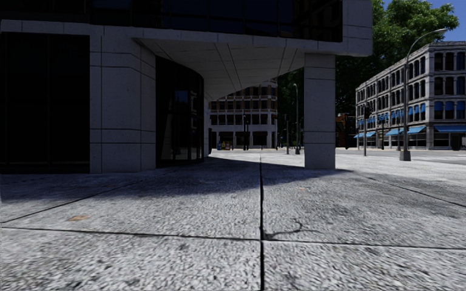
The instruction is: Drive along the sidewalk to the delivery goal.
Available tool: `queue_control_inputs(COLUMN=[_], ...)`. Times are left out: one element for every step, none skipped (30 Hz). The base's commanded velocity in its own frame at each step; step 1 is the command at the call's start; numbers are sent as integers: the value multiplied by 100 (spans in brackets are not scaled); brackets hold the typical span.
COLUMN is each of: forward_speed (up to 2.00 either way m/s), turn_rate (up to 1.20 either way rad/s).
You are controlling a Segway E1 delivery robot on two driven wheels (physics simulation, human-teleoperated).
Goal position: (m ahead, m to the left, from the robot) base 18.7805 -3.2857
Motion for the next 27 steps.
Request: queue_control_inputs(forward_speed=[200,200,200,200,200,200,200,200,200,200,200,200,200,200,200,200,200,200,200,200,200,200,200,200,200,200,200], turn_rate=[0,0,0,0,0,0,0,0,0,0,-6,-15,-15,-19,-20,-20,-20,-20,-20,-20,-20,-20,-20,-20,-20,-20,-20])
